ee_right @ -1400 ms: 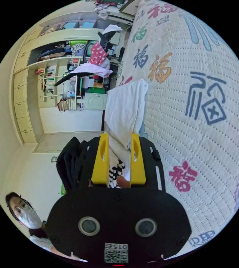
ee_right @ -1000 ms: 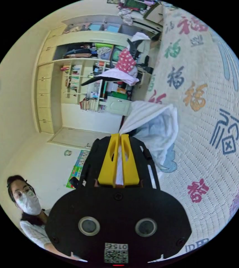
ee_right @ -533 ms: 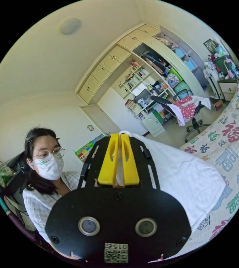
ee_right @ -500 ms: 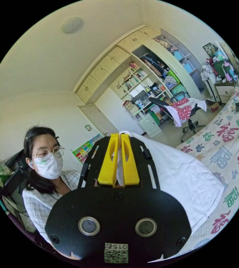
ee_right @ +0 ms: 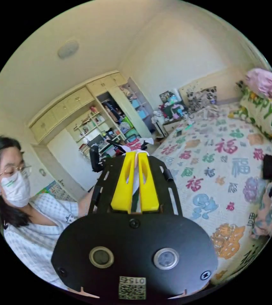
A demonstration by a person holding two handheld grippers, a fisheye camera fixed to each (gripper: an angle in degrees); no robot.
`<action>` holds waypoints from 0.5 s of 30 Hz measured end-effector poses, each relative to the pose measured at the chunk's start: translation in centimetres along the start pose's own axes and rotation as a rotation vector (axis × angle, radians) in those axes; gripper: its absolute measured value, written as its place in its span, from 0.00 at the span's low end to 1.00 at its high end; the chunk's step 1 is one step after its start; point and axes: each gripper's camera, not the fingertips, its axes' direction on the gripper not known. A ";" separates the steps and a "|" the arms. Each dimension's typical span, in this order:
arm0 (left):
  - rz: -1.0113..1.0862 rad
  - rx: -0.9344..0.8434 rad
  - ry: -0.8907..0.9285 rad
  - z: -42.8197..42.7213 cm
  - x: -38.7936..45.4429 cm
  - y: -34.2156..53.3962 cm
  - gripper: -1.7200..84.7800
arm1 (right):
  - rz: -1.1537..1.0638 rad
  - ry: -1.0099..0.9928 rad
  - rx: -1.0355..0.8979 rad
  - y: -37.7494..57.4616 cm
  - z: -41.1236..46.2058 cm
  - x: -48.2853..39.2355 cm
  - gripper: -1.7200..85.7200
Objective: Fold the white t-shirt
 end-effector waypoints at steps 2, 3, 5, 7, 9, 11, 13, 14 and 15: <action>-0.072 -0.129 -0.058 9.0 0.5 0.7 0.11 | 0.129 0.105 -0.014 1.2 -0.6 5.4 0.06; -0.107 -0.166 -0.045 11.2 0.5 1.4 0.10 | 0.239 0.158 -0.080 2.6 -0.7 9.8 0.07; -0.280 -0.257 0.137 17.6 0.6 5.8 0.11 | 0.490 0.123 -0.182 6.4 -1.0 16.3 0.08; -0.357 -0.234 0.276 20.3 2.8 9.9 0.13 | 0.578 -0.066 -0.089 12.4 -2.7 19.1 0.07; -0.396 -0.307 0.306 23.3 6.3 13.5 0.17 | 0.637 -0.045 -0.062 16.7 -4.0 19.9 0.08; -0.349 -0.432 0.318 28.2 11.4 16.6 0.18 | 0.714 -0.059 -0.027 20.6 -4.8 20.7 0.08; -0.228 -0.547 0.235 32.2 14.9 17.5 0.17 | 0.775 -0.155 0.036 24.1 -5.4 21.2 0.07; -0.138 -0.619 0.157 34.9 16.7 17.9 0.16 | 0.776 -0.158 0.045 24.6 -5.4 21.2 0.06; -0.092 -0.656 0.120 36.2 17.6 18.2 0.14 | 0.770 -0.147 0.038 25.2 -5.5 20.9 0.05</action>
